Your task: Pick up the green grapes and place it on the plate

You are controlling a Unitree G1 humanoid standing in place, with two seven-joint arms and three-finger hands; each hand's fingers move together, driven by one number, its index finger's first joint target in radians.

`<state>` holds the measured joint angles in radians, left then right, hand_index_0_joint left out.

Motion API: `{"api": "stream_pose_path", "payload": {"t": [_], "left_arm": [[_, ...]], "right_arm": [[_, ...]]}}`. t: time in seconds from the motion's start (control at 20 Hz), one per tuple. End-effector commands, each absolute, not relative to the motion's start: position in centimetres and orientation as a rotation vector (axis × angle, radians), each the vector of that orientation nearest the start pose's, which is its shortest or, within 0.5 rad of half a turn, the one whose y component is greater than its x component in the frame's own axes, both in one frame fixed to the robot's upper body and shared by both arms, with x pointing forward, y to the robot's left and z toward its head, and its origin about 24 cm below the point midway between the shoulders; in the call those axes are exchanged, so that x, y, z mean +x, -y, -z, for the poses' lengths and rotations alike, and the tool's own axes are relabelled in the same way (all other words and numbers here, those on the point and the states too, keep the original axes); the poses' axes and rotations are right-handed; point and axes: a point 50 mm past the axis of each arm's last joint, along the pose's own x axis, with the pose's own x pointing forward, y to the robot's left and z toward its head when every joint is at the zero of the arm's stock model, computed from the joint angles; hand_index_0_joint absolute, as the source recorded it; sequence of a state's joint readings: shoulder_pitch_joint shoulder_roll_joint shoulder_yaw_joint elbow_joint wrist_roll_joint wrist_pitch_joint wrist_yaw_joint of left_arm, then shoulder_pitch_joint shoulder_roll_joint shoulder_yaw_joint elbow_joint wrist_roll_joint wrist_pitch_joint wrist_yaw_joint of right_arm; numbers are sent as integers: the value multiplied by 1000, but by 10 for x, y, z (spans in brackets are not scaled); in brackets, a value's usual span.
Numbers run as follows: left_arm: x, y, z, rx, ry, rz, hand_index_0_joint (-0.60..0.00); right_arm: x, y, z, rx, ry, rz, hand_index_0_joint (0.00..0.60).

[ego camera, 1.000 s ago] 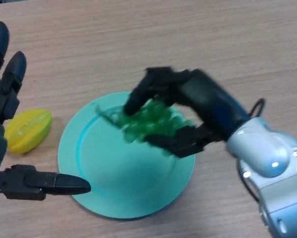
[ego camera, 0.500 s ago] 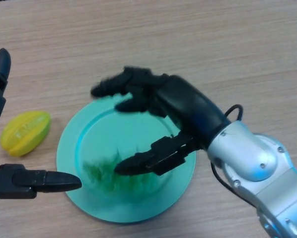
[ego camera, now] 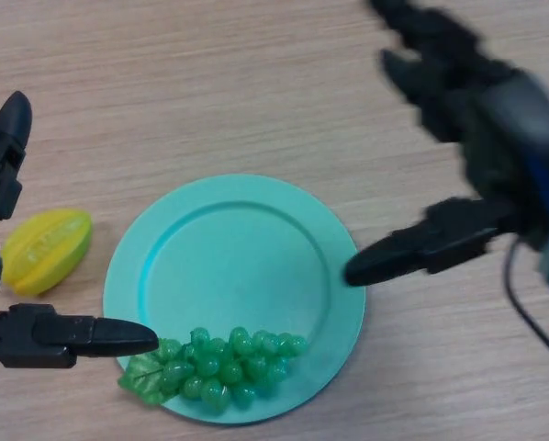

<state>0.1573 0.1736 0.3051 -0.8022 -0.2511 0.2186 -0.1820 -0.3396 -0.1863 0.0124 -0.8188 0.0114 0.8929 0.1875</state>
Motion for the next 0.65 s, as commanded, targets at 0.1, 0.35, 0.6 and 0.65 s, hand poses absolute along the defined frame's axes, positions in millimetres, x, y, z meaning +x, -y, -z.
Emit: {"api": "stream_pose_path", "payload": {"t": [0.1, 0.35, 0.6, 0.65], "left_arm": [[173, -206, -205, 205, 649, 26, 0], [174, -198, -206, 231, 648, 59, 0], [174, -189, -211, 236, 606, 99, 0], [174, -189, -211, 233, 599, 103, 0]], "right_arm": [[217, 142, -233, -88, 456, -259, 0], [204, 141, -222, -19, 472, -267, 0], [205, 134, -220, -36, 461, -282, 0], [205, 134, -219, -37, 459, -283, 0]]}}
